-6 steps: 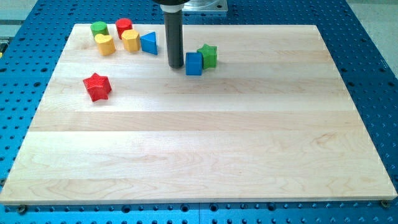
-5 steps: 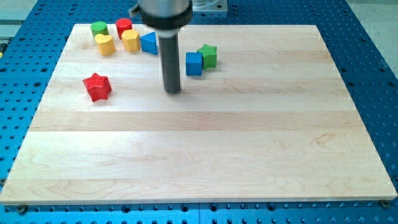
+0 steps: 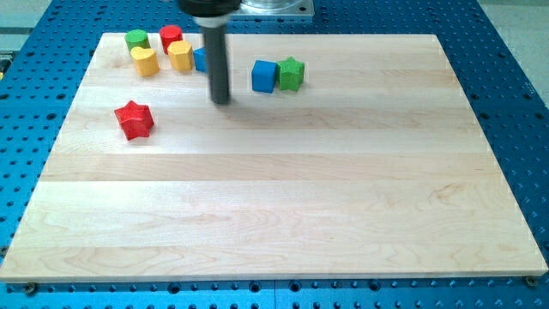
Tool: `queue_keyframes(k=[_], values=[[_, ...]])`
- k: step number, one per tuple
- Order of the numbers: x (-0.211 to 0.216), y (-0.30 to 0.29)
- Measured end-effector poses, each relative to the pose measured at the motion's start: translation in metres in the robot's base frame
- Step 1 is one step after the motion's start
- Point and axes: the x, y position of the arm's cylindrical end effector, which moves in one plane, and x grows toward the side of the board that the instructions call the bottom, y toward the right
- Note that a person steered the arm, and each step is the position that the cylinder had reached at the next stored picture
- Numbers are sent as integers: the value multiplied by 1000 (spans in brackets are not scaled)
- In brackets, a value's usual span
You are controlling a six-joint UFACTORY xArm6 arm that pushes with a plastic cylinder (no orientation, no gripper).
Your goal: Push the blue triangle into the blue cube
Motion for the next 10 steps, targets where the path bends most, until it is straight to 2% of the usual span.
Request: queue_keyframes(k=[1, 2, 3, 4, 5, 6, 8, 9, 10], values=[[-57, -20], [-67, -21], [-116, -9], [-122, 24], [-98, 48], [-66, 44], [-38, 44], [-36, 35], [-77, -21]])
